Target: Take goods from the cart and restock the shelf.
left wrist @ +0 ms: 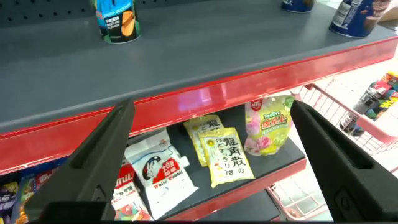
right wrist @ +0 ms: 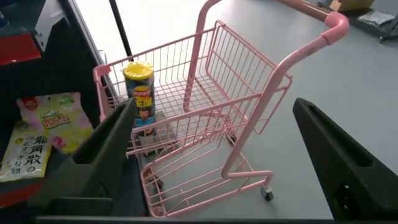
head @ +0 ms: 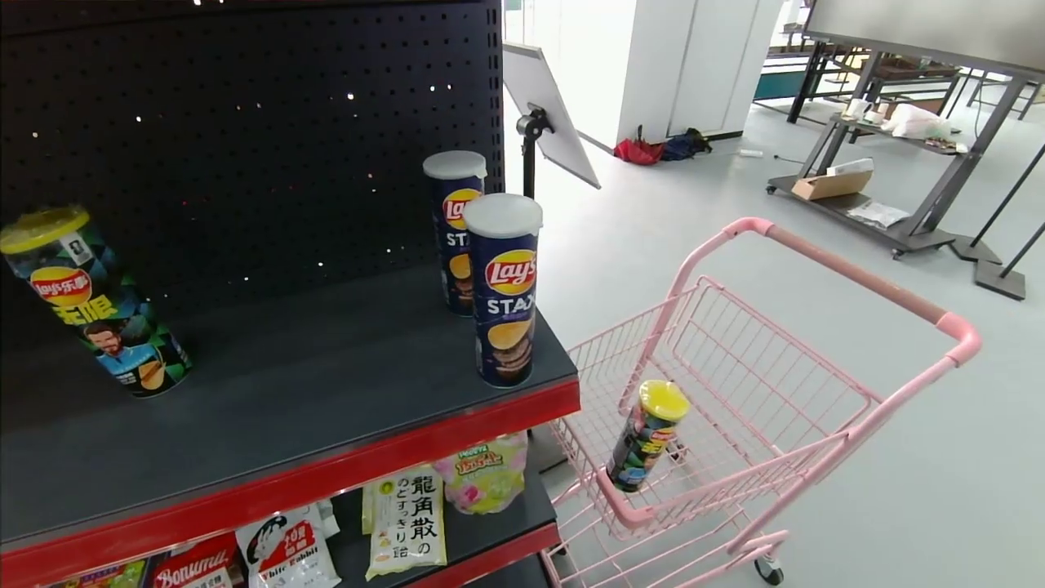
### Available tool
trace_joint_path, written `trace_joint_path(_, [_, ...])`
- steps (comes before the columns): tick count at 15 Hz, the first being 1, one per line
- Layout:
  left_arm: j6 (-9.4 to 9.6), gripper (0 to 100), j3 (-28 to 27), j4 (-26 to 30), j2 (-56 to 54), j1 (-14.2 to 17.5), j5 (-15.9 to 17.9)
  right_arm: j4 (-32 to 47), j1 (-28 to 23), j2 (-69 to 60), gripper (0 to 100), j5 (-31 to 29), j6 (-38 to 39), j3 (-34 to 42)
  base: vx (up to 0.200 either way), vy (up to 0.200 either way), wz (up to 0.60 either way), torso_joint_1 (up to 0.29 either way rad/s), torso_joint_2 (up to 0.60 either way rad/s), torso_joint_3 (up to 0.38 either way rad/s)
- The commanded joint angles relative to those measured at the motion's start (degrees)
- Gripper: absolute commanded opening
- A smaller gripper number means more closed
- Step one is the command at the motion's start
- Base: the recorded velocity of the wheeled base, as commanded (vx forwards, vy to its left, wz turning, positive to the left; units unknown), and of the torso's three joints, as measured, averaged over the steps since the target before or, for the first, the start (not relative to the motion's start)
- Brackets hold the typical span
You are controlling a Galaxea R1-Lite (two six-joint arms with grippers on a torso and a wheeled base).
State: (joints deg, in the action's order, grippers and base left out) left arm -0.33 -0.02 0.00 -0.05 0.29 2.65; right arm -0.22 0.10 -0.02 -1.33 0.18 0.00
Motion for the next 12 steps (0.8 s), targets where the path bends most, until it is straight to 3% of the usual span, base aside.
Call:
trace_joint_path(1, [-0.02,100,0.02,0.00,0.05,-0.03,-0.01,-0.04,-0.01,0.02,100,0.01,-0.01,0.00,0.000,0.000,0.00,0.000,0.00,0.000])
trace_joint_path(12, [-0.02,100,0.02,0.00,0.05,-0.03,-0.01,-0.04,-0.01,0.02,100,0.01,0.08,0.00,0.000,0.000,0.00,-0.128,0.33,0.194])
